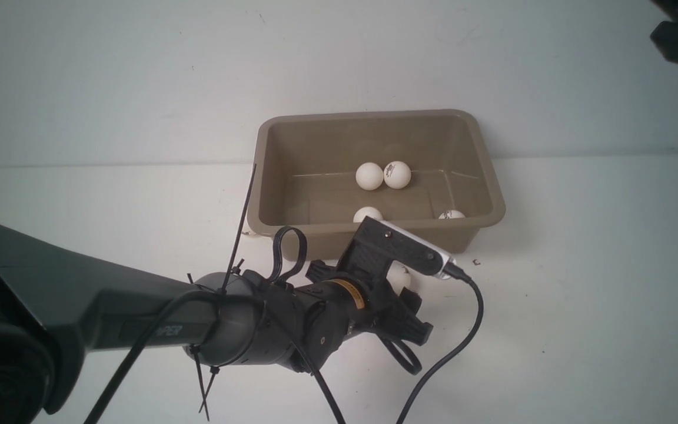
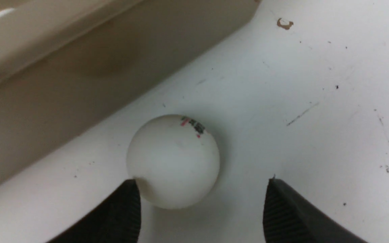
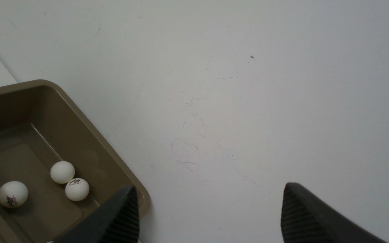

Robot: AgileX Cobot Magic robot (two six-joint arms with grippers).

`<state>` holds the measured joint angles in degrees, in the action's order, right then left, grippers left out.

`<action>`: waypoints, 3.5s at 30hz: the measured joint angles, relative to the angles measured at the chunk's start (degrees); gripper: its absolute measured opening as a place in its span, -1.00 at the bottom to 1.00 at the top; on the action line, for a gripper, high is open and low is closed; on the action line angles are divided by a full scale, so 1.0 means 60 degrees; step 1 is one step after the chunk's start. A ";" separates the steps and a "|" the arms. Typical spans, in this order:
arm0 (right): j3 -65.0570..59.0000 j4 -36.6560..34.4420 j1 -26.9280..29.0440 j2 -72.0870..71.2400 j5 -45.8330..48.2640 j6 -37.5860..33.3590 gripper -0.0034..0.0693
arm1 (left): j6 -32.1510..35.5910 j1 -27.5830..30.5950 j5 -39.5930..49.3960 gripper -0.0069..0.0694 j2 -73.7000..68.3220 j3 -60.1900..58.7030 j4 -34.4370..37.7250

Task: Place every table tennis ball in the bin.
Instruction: Use the left arm to clamp the table tennis ball closest to it

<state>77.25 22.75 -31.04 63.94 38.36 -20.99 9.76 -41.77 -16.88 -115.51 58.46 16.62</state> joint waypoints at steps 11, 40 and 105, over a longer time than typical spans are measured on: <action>0.0000 0.0036 0.0000 0.0000 0.0000 0.0000 0.51 | 0.0007 0.0000 -0.0128 -0.66 0.0000 0.0000 0.0018; 0.0000 0.0254 0.0000 0.0000 0.0000 -0.0011 0.51 | -0.0001 0.0000 0.0922 -0.26 0.0804 0.0000 -0.0497; 0.0000 0.0399 0.0000 0.0000 -0.0221 0.0000 0.51 | -0.1404 0.0089 -0.0967 0.46 -0.0275 0.0000 -0.0169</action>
<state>77.25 25.14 -31.04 63.94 37.04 -20.99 1.33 -41.24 -22.68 -117.15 58.46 15.60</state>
